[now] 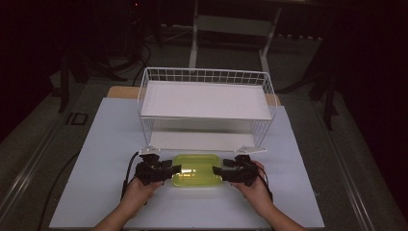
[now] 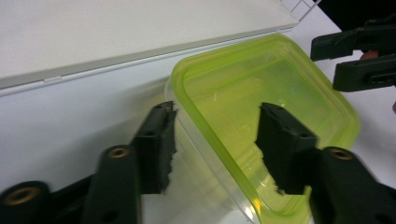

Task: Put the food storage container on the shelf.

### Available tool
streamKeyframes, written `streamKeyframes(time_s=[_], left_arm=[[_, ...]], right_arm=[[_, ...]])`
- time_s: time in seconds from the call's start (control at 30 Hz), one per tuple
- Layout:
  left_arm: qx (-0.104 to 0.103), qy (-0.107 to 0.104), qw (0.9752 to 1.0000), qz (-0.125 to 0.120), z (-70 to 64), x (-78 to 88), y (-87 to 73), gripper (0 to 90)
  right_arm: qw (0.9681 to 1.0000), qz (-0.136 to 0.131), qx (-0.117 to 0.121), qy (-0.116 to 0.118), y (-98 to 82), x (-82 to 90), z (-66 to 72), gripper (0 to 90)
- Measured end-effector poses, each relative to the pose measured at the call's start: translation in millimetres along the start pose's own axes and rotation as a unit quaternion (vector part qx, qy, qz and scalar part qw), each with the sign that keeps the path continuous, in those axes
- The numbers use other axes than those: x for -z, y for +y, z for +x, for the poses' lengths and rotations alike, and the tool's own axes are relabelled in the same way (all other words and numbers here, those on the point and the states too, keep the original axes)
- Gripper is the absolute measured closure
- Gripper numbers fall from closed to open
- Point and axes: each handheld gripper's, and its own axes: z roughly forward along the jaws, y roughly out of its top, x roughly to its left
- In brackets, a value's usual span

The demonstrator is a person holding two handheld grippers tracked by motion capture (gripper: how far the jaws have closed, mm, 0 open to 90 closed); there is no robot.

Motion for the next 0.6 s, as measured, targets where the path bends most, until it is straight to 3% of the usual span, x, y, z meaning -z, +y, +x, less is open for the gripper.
streamKeyframes(time_s=[0.1,0.17,0.3,0.33,0.4,0.6], left_arm=[[0.005,-0.001,1.0000,0.002,1.9,0.2,-0.5,54.5],[0.012,-0.004,0.9998,0.014,5.3,-0.9,-3.3,58.4],[0.009,-0.008,0.9997,0.019,4.2,-2.4,-4.7,60.5],[0.008,-0.008,0.9997,0.022,3.0,-2.2,-4.8,61.0],[0.002,-0.008,0.9998,0.020,1.8,-1.6,-5.5,61.5],[-0.012,0.002,0.9998,0.018,-2.7,0.6,-6.7,62.5]], right_arm=[[1.0000,0.002,-0.002,0.000,-0.4,-0.4,0.3,39.2],[0.9997,0.017,-0.015,-0.004,-2.9,-3.3,-0.8,42.8],[0.9994,0.024,-0.023,-0.004,-4.1,-5.0,-2.1,46.5],[0.9989,0.033,-0.032,0.004,-4.9,-6.3,-3.4,52.8],[0.9991,0.032,-0.027,-0.002,-4.0,-4.9,-1.7,58.1],[0.9992,0.034,-0.013,-0.018,-3.7,-2.7,4.4,59.7]])
